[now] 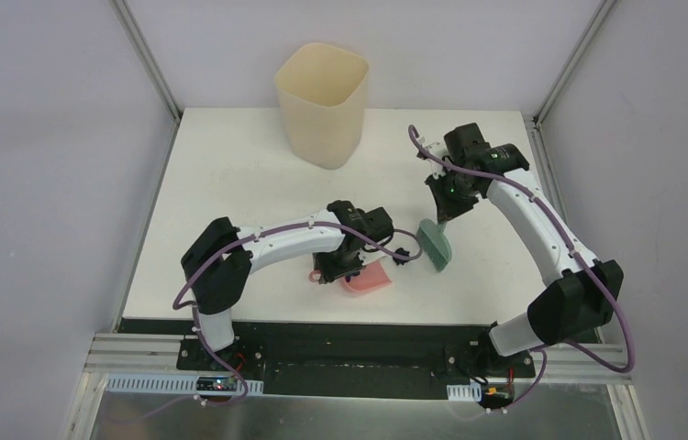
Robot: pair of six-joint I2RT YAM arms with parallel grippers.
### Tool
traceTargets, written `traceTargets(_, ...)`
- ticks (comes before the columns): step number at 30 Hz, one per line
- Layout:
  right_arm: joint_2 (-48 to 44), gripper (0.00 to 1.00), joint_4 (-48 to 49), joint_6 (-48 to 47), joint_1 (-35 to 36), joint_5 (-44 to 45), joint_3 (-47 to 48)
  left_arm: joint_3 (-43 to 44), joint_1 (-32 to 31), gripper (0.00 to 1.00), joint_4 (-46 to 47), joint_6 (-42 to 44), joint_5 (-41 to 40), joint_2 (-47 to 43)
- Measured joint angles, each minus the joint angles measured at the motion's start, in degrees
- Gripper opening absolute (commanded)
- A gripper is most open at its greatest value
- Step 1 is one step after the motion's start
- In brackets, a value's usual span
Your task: Sweep away the paper scraps from the table
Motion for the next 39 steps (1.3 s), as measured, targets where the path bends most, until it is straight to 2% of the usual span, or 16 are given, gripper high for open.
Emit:
traceTargets(8, 4.1, 0.0, -1.1, 1.9, 0.3, -12.3, -0.1, 3.9, -0.8, 0.11, 1.1, 0.4, 0.0, 6.1)
traceTargets(14, 5.0, 0.0, -2.6, 3.8, -0.7, -22.6, 2.4, 4.1, -0.8, 0.1, 2.1, 0.4, -0.1, 7.3)
traceTargets(19, 4.3, 0.0, -2.3, 4.9, -5.5, -24.2, 4.4, 3.0, -0.8, 0.1, 4.0, 0.4, -0.5, 7.0)
traceTargets(29, 0.5, 0.0, 0.5, 7.8, -18.9, -21.4, 4.5, 1.2, -0.5, 0.1, 7.3, 0.4, -1.7, 1.8)
traceTargets(33, -0.9, 0.0, 3.7, 8.9, -24.2, -24.0, 1.9, 1.2, 0.5, 0.1, 7.6, 0.4, -1.4, -0.1)
traceTargets(39, -1.2, 0.0, 6.9, 9.6, -26.4, -29.2, -6.1, 2.2, 6.1, 0.1, 6.8, 0.4, -0.2, -4.3)
